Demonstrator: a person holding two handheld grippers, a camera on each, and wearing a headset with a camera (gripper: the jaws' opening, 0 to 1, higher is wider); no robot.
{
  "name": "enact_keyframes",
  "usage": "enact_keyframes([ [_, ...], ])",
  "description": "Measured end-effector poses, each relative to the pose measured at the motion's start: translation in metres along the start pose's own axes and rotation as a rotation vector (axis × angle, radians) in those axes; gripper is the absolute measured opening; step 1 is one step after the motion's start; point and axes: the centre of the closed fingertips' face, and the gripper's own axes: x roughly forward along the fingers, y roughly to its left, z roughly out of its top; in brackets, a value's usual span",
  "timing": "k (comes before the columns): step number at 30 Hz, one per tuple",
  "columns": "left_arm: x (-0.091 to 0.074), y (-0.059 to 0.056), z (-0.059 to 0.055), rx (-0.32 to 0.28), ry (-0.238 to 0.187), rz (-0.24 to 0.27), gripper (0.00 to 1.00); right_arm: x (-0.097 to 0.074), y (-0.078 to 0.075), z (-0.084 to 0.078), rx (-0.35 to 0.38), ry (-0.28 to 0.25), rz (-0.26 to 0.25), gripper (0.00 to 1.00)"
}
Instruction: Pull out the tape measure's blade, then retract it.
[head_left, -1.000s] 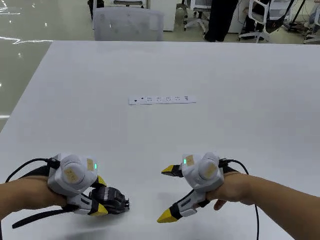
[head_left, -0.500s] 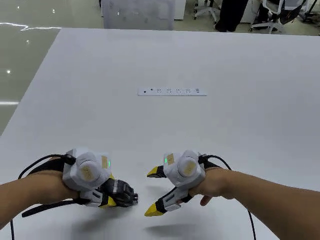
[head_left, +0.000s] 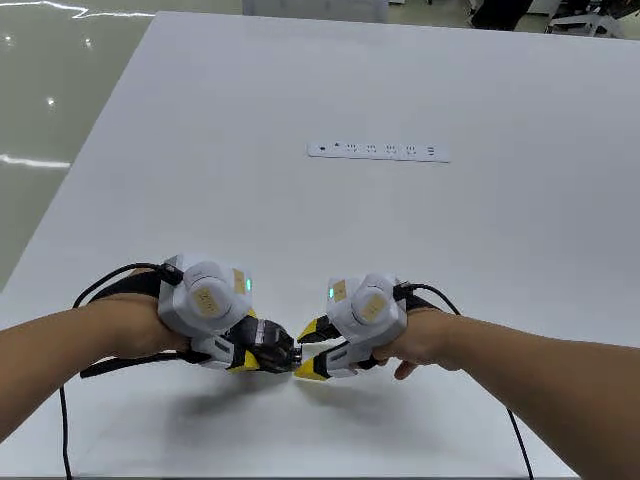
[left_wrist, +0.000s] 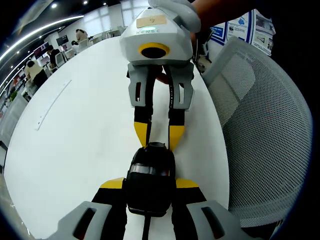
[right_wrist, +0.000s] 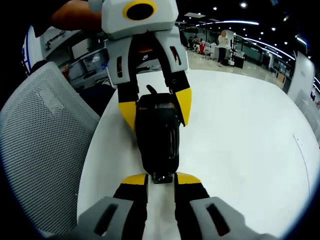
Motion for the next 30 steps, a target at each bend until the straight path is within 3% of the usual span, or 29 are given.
enact_keyframes([
  [11, 0.001, 0.0, 0.0, 0.001, 0.016, -0.014, 0.31, -0.002, -0.004, -0.004, -0.017, 0.023, -0.018, 0.11],
  [19, 0.0, 0.0, 0.0, 0.0, 0.018, -0.004, 0.31, -0.011, -0.006, -0.013, -0.011, 0.043, -0.005, 0.11],
  [25, 0.001, 0.0, 0.0, -0.012, 0.021, -0.011, 0.31, -0.009, -0.003, -0.012, -0.028, 0.046, -0.005, 0.13],
  [30, 0.001, 0.0, 0.001, -0.008, 0.024, -0.016, 0.32, -0.006, -0.003, -0.011, 0.0, 0.065, -0.002, 0.14],
])
